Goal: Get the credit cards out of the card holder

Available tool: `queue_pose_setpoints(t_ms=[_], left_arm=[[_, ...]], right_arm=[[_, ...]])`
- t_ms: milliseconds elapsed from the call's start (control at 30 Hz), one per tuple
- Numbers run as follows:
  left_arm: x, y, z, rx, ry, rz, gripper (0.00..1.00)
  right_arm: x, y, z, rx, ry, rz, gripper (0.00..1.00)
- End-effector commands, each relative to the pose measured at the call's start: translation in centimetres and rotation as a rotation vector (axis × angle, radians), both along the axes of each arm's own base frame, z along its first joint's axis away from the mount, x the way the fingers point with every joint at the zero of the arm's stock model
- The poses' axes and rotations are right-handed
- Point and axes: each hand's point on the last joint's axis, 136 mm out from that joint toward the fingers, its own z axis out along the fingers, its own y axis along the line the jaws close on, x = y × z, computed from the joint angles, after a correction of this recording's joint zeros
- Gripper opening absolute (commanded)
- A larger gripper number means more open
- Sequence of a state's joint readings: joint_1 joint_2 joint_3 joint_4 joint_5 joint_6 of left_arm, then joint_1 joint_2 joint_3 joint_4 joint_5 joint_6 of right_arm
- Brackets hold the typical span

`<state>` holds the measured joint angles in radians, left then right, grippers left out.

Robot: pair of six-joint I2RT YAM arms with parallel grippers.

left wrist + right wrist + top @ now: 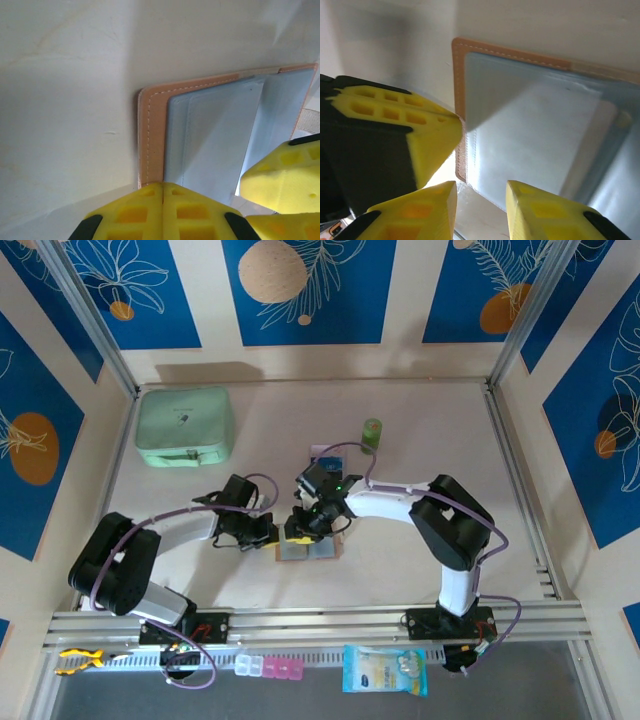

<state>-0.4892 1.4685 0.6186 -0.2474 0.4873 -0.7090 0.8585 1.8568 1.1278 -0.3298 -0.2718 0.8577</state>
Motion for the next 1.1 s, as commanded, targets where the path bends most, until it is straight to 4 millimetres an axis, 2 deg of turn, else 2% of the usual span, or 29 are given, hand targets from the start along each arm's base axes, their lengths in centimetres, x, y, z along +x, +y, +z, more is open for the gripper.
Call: queue_pose_setpoints(t_ms=[0,300,533,667,833,1067], left_arm=[[-1.0,-0.2,-0.7,-0.011,0.039,-0.009,0.00],[-1.3,0.9,-1.7,0.067,0.057,-0.013,0.00],[-1.3,1.2,-1.8,0.083,0.059,-0.016,0.00],[-1.2,1.2,-1.7,0.086,0.058,-0.015,0.00],[-0.8,1.0,-1.0,0.080,0.042,-0.012,0.00],[0.2,0.4,1.3,0.042,-0.007,0.009,0.04]], right_arm=[[-0.6,0.7,-0.3,0.012,0.046,0.017,0.32],[-0.7,-1.2,-2.3,-0.098,0.060,0.003,0.32],[-0.4,-3.2,-2.4,-0.138,0.043,-0.021,0.32],[-0.4,-3.3,-2.3,-0.111,0.043,-0.020,0.32],[-0.5,-3.0,-2.6,-0.054,0.058,-0.009,0.32],[-0.4,-3.0,-3.0,0.072,0.095,-0.031,0.32]])
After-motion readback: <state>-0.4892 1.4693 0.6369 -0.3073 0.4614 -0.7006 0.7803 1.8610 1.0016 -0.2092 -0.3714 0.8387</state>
